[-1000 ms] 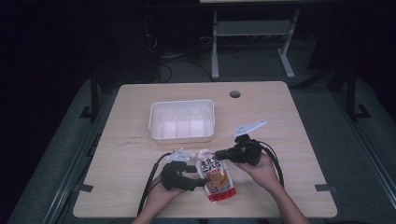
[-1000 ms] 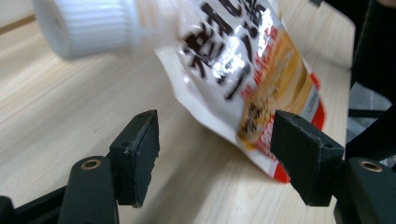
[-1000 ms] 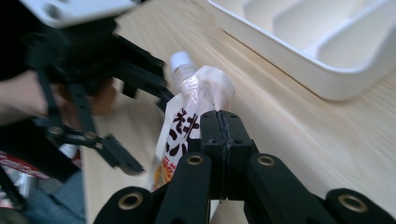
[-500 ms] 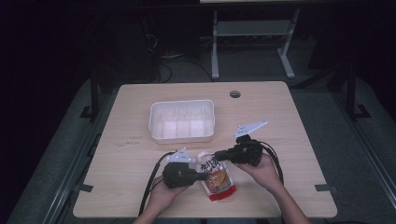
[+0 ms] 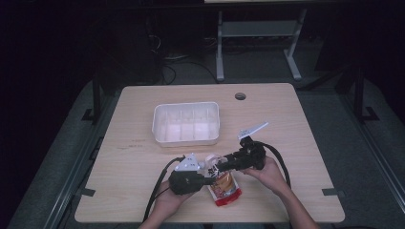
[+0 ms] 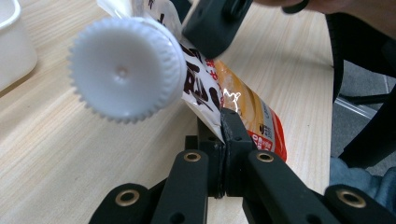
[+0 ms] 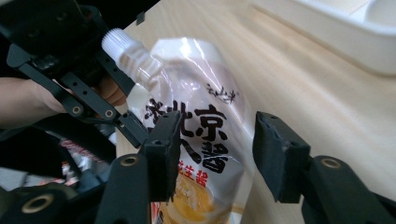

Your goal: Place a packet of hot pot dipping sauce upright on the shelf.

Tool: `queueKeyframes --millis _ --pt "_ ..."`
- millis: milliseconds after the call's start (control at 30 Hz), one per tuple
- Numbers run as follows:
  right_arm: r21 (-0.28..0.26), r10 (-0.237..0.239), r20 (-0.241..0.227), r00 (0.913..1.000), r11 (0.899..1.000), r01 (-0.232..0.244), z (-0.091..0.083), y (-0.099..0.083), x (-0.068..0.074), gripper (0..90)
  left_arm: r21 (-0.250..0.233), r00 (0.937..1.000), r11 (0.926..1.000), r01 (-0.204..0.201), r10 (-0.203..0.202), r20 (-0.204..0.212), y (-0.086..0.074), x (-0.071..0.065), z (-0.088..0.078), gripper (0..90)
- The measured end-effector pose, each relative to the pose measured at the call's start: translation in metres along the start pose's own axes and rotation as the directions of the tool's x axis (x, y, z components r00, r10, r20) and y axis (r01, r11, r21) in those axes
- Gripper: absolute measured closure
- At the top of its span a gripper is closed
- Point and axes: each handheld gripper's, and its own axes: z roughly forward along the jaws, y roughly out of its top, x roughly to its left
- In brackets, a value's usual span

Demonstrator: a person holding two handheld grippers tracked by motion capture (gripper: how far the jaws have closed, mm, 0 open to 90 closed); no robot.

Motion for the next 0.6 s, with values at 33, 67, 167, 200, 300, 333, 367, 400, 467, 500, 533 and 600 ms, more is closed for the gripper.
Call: queueKeyframes --millis 33,67,167,200,300,333,367,400,467,500,533,600 --pt "0.015 0.015 -0.025 0.9996 1.000 -0.015 0.003 0.000 -0.002 49.5 0.000 1.0000 1.0000 0.000 0.000 0.000 0.000 0.000 0.000 88.6" --pt "0.028 0.028 -0.049 0.9984 0.999 -0.026 0.007 0.000 -0.005 48.7 0.005 1.0000 1.0000 -0.007 0.007 -0.005 0.000 0.000 0.000 88.6" --pt "0.038 0.047 -0.093 0.9946 0.998 -0.044 0.013 0.000 -0.008 47.6 0.010 1.0000 0.9999 -0.005 0.005 -0.002 0.000 0.000 0.000 88.6" --pt "0.041 0.050 -0.096 0.9941 0.998 -0.047 0.015 0.001 -0.008 49.1 0.012 1.0000 0.9999 -0.007 0.007 -0.002 -0.001 0.000 0.000 88.6" --pt "0.030 0.059 -0.117 0.9913 0.998 -0.055 0.015 0.001 -0.011 55.6 0.008 1.0000 1.0000 -0.003 0.003 0.003 -0.001 0.001 -0.001 88.6" --pt "0.024 0.067 -0.129 0.9894 0.998 -0.065 0.015 0.000 -0.013 57.9 0.008 1.0000 1.0000 0.000 0.000 0.004 -0.001 0.001 -0.001 88.6" --pt "0.020 0.080 -0.146 0.9861 0.997 -0.078 0.015 0.000 -0.016 60.2 0.008 1.0000 1.0000 0.002 -0.002 0.004 -0.001 0.001 -0.001 88.6" --pt "0.016 0.082 -0.150 0.9852 0.997 -0.081 0.015 0.000 -0.017 62.0 0.010 1.0000 0.9999 0.002 -0.002 0.002 -0.002 0.002 -0.001 88.6" --pt "0.010 0.065 -0.141 0.9879 0.998 -0.064 0.013 0.000 -0.017 66.5 0.010 0.9999 0.9999 0.014 -0.014 0.004 -0.002 0.004 -0.001 88.6" --pt "0.004 0.043 -0.122 0.9916 0.999 -0.042 0.012 0.001 -0.015 69.2 0.007 0.9998 0.9998 0.019 -0.019 0.004 -0.002 0.006 -0.002 88.6" --pt "-0.006 0.023 -0.107 0.9940 1.000 -0.024 0.011 0.002 -0.012 71.1 0.004 0.9997 0.9997 0.026 -0.026 0.002 -0.003 0.007 -0.003 88.5" --pt "-0.025 0.015 -0.105 0.9943 1.000 -0.017 0.007 0.003 -0.009 72.7 -0.006 0.9989 0.9989 0.047 -0.047 0.004 -0.003 0.011 -0.004 88.4"
